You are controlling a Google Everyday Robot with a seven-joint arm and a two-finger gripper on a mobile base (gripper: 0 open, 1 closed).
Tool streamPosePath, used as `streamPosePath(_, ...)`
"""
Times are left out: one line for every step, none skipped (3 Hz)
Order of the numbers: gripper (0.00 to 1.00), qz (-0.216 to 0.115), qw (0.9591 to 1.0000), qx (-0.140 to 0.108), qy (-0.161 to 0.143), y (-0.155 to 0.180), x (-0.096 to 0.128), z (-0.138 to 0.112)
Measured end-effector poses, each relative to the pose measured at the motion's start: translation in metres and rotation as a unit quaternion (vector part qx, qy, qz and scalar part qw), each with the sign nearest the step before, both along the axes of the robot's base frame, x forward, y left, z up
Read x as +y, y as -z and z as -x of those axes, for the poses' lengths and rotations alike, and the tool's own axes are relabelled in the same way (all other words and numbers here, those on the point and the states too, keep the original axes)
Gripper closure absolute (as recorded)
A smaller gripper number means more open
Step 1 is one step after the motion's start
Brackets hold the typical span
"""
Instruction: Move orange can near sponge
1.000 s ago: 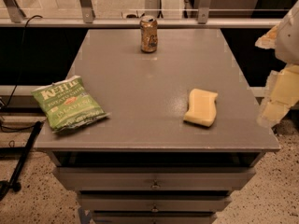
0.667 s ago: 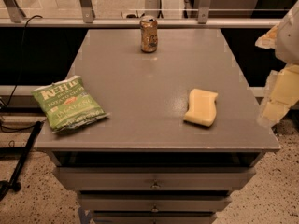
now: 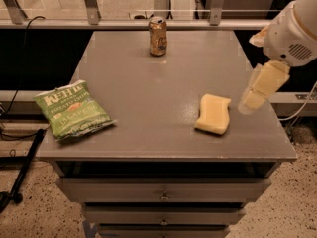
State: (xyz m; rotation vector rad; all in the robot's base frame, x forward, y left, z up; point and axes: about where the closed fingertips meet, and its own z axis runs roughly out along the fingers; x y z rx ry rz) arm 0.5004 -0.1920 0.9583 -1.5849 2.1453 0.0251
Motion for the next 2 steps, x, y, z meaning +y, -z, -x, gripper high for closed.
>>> streamPosePath(0.0,-0.063,0.9969,-0.039,0.027,0.0012,0.0232,-0.0445)
streamPosePath(0.0,-0.063,0.9969,-0.039,0.027,0.0012,0.0232,-0.0446)
